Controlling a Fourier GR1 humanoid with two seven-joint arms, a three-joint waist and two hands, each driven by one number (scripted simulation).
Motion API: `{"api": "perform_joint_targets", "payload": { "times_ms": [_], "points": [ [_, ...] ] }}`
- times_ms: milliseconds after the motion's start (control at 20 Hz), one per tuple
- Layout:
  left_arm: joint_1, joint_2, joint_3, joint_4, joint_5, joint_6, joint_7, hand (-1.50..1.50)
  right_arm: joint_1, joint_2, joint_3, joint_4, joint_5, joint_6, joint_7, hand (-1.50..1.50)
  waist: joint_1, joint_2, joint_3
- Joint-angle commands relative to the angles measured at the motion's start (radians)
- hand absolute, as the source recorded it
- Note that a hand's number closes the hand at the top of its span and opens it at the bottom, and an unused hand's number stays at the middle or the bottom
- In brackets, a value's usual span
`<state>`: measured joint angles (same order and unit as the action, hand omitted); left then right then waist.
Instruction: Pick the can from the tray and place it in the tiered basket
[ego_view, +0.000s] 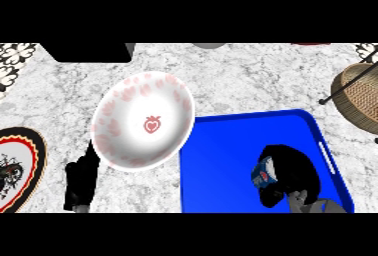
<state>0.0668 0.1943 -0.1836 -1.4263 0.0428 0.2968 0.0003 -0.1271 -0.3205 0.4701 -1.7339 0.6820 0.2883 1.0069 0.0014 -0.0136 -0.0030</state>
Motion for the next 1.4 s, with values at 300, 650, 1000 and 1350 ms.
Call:
{"api": "perform_joint_targets", "payload": {
  "times_ms": [300,650,1000,1350],
  "points": [
    [0.061,-0.027,-0.009,-0.033,-0.028,0.013,0.038,0.0,0.037,-0.059,-0.097,0.012,0.132,-0.106,-0.112,1.5,-0.004,0.012,0.004],
    [0.089,-0.006,0.031,-0.03,-0.001,0.007,0.025,0.0,0.207,-0.408,-0.608,0.082,-0.167,-0.129,-0.421,1.5,-0.065,0.006,0.006],
    [0.077,0.002,0.053,-0.011,0.009,-0.008,0.007,0.0,0.282,-0.42,-0.993,-0.002,-0.461,-0.159,-0.541,1.5,-0.08,-0.002,0.002],
    [0.088,-0.008,0.046,-0.048,0.005,-0.007,0.028,0.0,0.354,-0.562,-1.333,-0.082,-0.565,-0.052,-0.632,1.5,-0.042,0.004,0.003]
  ]
}}
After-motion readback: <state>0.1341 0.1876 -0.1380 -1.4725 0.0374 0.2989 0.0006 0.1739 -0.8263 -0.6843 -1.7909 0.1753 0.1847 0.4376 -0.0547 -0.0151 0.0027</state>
